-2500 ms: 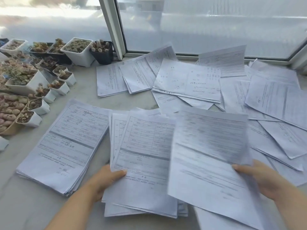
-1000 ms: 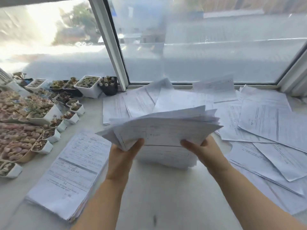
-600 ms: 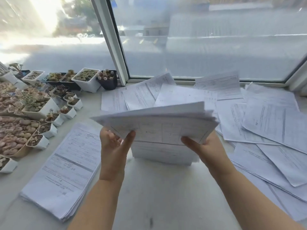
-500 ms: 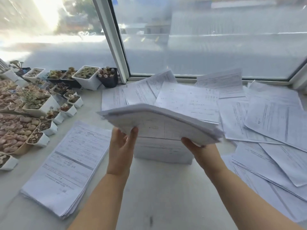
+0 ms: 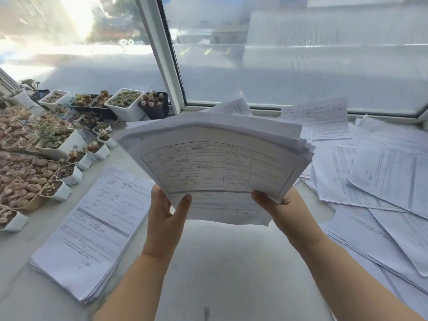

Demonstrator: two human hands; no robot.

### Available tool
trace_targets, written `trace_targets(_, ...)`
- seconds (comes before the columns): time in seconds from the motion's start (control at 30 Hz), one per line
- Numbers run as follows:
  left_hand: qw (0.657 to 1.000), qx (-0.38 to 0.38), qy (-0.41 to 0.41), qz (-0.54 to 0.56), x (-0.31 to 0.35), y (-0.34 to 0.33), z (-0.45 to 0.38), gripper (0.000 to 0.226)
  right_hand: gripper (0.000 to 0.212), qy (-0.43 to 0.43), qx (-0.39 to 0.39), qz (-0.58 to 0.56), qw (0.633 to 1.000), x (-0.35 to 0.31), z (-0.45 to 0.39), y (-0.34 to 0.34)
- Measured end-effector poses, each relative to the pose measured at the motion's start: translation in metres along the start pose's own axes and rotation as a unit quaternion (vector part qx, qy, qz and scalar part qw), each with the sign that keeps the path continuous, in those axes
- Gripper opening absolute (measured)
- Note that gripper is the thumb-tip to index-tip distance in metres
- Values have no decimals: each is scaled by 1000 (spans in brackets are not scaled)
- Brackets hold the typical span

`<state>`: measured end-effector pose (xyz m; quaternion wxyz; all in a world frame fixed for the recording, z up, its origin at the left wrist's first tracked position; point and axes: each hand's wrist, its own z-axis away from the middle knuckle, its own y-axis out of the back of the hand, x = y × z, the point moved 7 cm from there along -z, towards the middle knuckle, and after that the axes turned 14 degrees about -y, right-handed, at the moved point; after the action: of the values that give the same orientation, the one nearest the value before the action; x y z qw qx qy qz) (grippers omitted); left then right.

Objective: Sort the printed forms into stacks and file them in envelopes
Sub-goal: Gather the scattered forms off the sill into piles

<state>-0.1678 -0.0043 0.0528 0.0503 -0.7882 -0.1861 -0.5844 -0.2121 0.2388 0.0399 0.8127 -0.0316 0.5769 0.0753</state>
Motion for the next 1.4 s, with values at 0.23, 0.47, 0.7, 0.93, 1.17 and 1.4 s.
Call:
trace_targets(0.23, 993, -10, 106, -58, -24, 2, 12, 33, 27, 5, -49, 32, 998, 11, -4, 3)
trace_targets(0.47, 992, -1, 50, -118, 1, 23, -2, 11, 20, 15, 79, 23, 996, -9, -16, -8)
trace_targets(0.7, 971, -19, 163, -172, -18, 132, 26, 24, 11, -203, -8, -169, 964, 7, -22, -102)
trace_targets(0.93, 905, 30, 222, -362, -60, 301, 17, 30, 22, -326, -117, -110, 932, 54, -19, -277)
trace_targets(1.17, 878, -57, 284, -382, -123, 365, 15, 32, 4, -338, -56, 41, 939, 93, -35, -337)
trace_targets(1.4, 810, -149, 95, -559, -99, 298, 0, 49, 21, -213, 139, 224, 941, 112, -19, -196)
